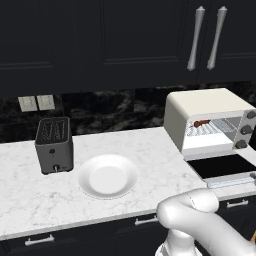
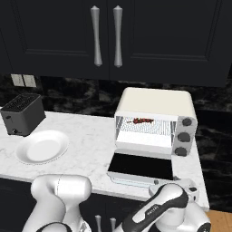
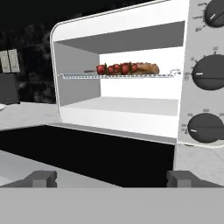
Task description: Pick up the kebab skewer and baguette bread, and place them inside the toaster oven. Close the toaster oven door and start by setting the timer.
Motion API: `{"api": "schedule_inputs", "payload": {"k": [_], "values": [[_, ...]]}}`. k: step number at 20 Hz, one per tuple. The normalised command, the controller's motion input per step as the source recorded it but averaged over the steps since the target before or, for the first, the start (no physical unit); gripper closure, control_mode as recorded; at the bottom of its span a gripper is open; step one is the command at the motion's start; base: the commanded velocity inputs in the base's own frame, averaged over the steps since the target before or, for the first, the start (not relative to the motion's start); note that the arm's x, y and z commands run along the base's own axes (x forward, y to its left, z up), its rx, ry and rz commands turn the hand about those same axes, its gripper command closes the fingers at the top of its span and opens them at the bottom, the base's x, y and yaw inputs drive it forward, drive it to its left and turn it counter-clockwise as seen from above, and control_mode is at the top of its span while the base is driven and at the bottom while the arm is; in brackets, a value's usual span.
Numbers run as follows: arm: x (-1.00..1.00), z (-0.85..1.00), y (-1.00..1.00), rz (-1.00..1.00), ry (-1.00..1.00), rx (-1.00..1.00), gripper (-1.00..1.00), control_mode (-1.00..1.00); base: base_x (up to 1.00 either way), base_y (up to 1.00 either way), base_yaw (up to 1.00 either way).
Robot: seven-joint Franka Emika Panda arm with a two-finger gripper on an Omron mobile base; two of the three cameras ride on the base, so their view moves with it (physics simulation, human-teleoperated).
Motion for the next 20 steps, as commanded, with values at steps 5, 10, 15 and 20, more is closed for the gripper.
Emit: {"api": "schedule_inputs", "payload": {"k": [5, 10, 15, 20], "values": [[-0.33, -0.55, -0.03, -0.01, 0.00, 0.00, -1.00, -1.00, 0.00, 0.00, 0.00], [-0.32, -0.41, -0.02, -0.10, 0.00, 0.00, -1.00, -1.00, 0.00, 0.00, 0.00], [-0.57, -0.28, -0.15, -0.12, 0.00, 0.00, -1.00, -1.00, 0.00, 0.00, 0.00], [-0.64, -0.27, -0.30, -0.03, 0.00, -0.01, -1.00, -1.00, 0.00, 0.00, 0.00]]}}
